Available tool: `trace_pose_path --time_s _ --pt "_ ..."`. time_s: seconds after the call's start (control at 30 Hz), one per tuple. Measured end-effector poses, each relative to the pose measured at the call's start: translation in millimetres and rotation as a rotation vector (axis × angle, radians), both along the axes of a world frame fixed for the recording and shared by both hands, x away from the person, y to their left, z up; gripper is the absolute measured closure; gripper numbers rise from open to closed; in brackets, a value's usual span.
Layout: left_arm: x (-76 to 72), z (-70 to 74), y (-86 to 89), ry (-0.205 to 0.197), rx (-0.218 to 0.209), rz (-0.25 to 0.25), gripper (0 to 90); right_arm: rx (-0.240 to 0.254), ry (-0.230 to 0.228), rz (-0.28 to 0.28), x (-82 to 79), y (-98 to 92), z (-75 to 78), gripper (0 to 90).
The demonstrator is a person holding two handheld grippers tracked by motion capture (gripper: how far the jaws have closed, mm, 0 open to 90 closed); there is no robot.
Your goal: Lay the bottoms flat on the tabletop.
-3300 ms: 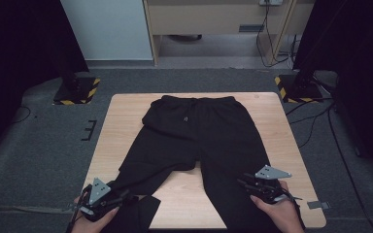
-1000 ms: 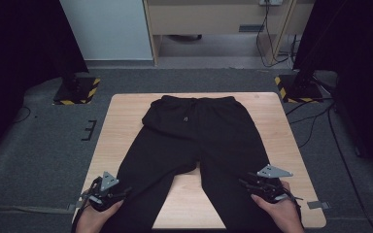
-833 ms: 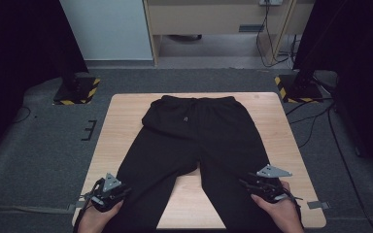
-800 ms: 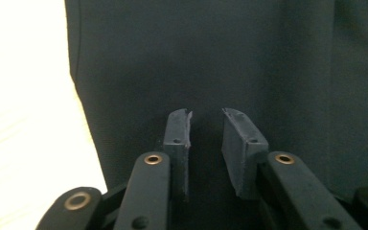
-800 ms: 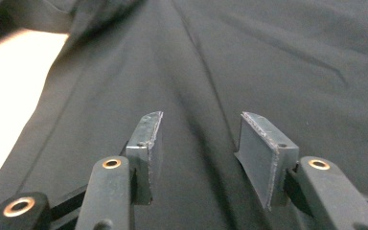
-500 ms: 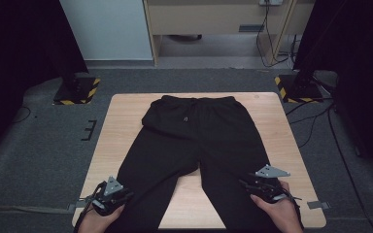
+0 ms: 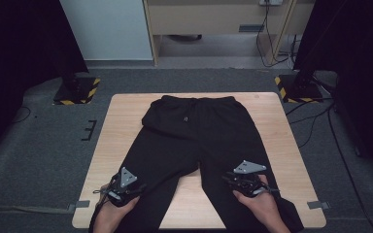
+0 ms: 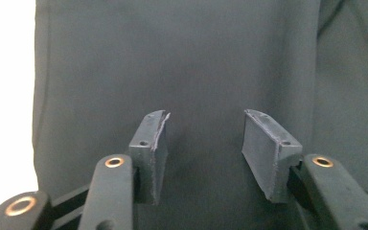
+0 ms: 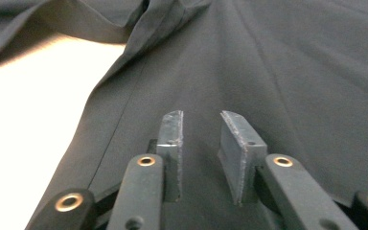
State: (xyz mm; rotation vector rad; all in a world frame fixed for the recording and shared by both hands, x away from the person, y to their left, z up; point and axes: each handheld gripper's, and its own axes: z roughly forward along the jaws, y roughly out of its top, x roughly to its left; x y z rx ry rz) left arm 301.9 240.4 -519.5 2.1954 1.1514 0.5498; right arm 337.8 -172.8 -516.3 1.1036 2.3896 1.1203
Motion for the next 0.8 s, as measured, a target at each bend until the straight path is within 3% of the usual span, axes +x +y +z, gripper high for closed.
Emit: trace_pose_path --time_s 0.37,0.47,0.57,0.6,0.63,0.73,0.77,0.8 --pt "-12.0 -3.3 -2.5 0.025 -0.067 0.001 54.4 0.113 0.029 -0.025 29.9 43.4 6.0 53.9" --pt "-17.6 -2.5 -6.6 0.034 -0.064 -0.014 53.3 0.146 0.023 -0.029 40.2 62.2 11.2 47.3" --pt "-21.3 -2.1 -10.1 0.038 -0.058 -0.029 52.1 0.137 0.012 -0.037 49.9 79.0 14.2 44.0" --pt "-22.3 -2.1 -11.4 0.041 -0.06 -0.035 51.2 0.119 0.015 -0.05 54.8 85.1 13.3 44.8" --pt "-23.1 -1.9 -12.2 0.043 -0.058 -0.041 50.9 0.096 0.021 -0.062 58.1 89.1 11.6 52.2" --pt "-25.0 -0.4 -15.8 0.059 -0.06 -0.064 47.1 0.026 0.035 -0.058 63.0 93.5 6.4 81.3" --pt "-25.0 0.6 -16.3 0.049 -0.066 -0.064 44.9 0.021 0.039 -0.05 63.3 92.5 6.2 84.9" --pt "-24.4 3.6 -15.2 0.01 -0.063 -0.061 43.8 0.018 0.036 -0.05 63.6 91.1 6.1 86.3"
